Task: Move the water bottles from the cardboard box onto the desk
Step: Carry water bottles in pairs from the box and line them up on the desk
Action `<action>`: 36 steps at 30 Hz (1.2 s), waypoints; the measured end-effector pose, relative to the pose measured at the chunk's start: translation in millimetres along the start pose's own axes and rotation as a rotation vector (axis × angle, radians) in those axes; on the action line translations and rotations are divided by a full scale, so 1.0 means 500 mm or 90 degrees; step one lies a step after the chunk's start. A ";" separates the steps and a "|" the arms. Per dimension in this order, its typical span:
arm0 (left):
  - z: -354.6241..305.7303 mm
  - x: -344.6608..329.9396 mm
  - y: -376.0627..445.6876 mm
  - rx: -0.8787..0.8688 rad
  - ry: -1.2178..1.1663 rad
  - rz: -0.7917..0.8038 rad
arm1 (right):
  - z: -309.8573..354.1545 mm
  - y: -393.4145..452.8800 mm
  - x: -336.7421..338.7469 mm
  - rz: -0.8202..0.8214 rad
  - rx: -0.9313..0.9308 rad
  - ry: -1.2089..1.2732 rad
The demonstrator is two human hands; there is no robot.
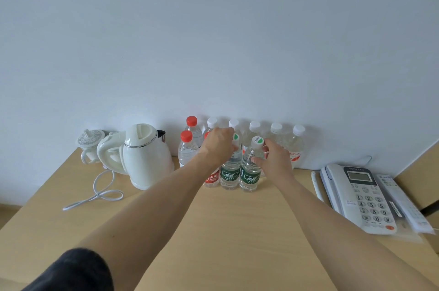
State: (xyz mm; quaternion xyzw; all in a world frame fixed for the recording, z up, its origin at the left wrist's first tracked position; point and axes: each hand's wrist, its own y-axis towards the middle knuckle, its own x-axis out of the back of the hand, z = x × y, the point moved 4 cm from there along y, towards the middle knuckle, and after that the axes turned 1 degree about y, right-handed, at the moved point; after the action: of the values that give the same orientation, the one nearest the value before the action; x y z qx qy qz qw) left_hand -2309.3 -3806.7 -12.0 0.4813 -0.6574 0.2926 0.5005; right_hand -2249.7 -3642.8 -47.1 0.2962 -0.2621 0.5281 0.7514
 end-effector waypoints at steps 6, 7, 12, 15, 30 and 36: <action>0.009 0.069 -0.028 -0.011 -0.070 -0.050 | -0.005 -0.003 -0.003 -0.001 -0.007 0.005; 0.020 0.089 -0.031 -0.008 -0.073 -0.092 | -0.005 -0.002 -0.003 0.001 -0.009 0.003; 0.096 0.151 -0.028 0.010 0.073 -0.133 | -0.004 0.001 -0.006 0.001 -0.006 -0.003; 0.115 0.125 -0.023 -0.007 0.168 -0.037 | -0.004 0.002 -0.006 0.001 -0.001 -0.006; 0.117 0.073 -0.018 0.026 0.068 -0.068 | -0.011 0.003 -0.006 -0.003 -0.008 0.012; 0.134 0.086 -0.030 0.002 0.061 -0.079 | -0.013 0.002 -0.006 0.002 -0.007 0.015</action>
State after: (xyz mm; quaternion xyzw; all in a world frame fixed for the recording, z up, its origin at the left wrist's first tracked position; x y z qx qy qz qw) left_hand -2322.4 -3884.9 5.1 0.5076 -0.6012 0.2844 0.5478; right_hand -2251.2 -3639.9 -53.5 0.2852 -0.2566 0.5314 0.7552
